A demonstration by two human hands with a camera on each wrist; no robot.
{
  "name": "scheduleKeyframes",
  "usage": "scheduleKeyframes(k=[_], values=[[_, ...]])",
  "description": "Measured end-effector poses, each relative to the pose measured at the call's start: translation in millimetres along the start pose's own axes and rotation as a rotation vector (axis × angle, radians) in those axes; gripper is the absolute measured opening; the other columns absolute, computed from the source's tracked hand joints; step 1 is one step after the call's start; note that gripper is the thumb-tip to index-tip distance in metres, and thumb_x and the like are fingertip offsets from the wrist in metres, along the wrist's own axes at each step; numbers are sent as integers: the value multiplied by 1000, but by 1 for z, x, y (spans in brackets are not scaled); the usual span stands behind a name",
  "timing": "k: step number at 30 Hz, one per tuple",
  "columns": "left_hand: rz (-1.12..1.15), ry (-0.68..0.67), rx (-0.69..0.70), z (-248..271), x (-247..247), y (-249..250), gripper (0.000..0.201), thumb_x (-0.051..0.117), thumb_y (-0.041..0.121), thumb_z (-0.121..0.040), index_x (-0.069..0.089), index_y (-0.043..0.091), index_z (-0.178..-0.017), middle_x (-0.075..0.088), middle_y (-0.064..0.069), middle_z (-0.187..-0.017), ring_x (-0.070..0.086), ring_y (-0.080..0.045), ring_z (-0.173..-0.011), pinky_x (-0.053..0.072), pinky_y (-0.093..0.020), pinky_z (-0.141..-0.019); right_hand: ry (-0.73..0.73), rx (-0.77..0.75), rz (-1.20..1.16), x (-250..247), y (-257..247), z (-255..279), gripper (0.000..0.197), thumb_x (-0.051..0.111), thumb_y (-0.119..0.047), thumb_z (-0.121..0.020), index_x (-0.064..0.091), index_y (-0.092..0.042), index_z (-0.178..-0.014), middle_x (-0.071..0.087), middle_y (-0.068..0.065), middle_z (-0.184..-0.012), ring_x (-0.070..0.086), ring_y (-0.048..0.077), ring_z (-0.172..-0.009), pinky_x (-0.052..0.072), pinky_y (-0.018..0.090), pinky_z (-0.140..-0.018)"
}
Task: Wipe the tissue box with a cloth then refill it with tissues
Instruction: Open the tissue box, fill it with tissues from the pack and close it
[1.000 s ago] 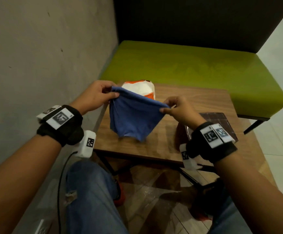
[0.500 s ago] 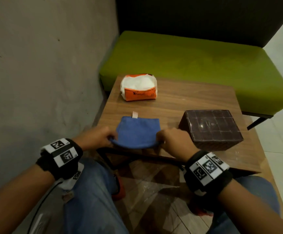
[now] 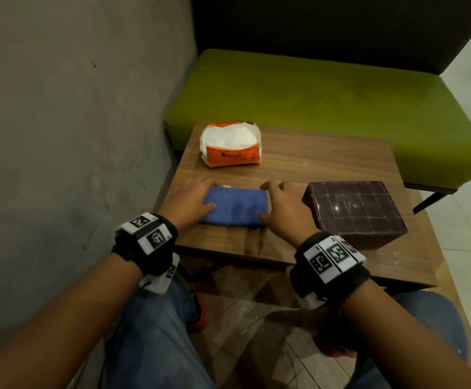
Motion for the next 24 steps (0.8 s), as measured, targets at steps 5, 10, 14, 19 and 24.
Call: scheduleKeyframes(k=[5, 10, 14, 19, 24], values=[[-151, -153, 77, 0, 38, 39, 58, 60, 36, -88, 35, 28, -141, 33, 3, -150, 29, -19, -138, 30, -48, -109, 91, -8, 5, -27, 20, 42, 51, 68, -31, -86, 46, -27, -132, 44, 4, -132, 42, 24, -124, 44, 35, -92], [246, -28, 178, -7, 45, 85, 66, 59, 50, -85, 33, 26, -141, 38, 0, -146, 34, -18, -135, 32, -46, -109, 205, 255, 44, -77, 93, 69, 75, 75, -45, -77, 39, -27, -140, 42, 12, -139, 35, 33, -130, 38, 48, -103], [320, -136, 228, -14, 46, 144, 101, 62, 68, -67, 16, 29, -148, 14, 0, -156, 14, -21, -144, 21, -45, -116, 104, 433, 43, -98, 148, 71, 114, 82, -59, -60, 22, -23, -150, 36, 20, -145, 36, 37, -134, 35, 46, -107], [-4, -272, 261, -29, 59, 182, 121, 70, 69, -60, -1, 30, -149, -3, -1, -159, 0, -24, -145, 13, -49, -116, 4, 389, -68, -89, 164, 63, 108, 87, -50, -59, 27, -28, -147, 40, 13, -143, 44, 32, -128, 39, 37, -102], [-102, -349, 292, -42, 68, 177, 128, 73, 72, -52, 0, 30, -149, 1, 0, -156, 7, -26, -144, 21, -53, -114, 2, 335, 10, -84, 154, 69, 94, 79, -47, -73, 27, -24, -148, 44, 14, -135, 47, 30, -120, 26, 22, -70]])
Point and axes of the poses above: each hand's wrist, its own z-axis away from the middle knuckle, its own x-axis out of the palm, y = z × x, the point moved 3 cm from there along -z, towards the middle knuckle
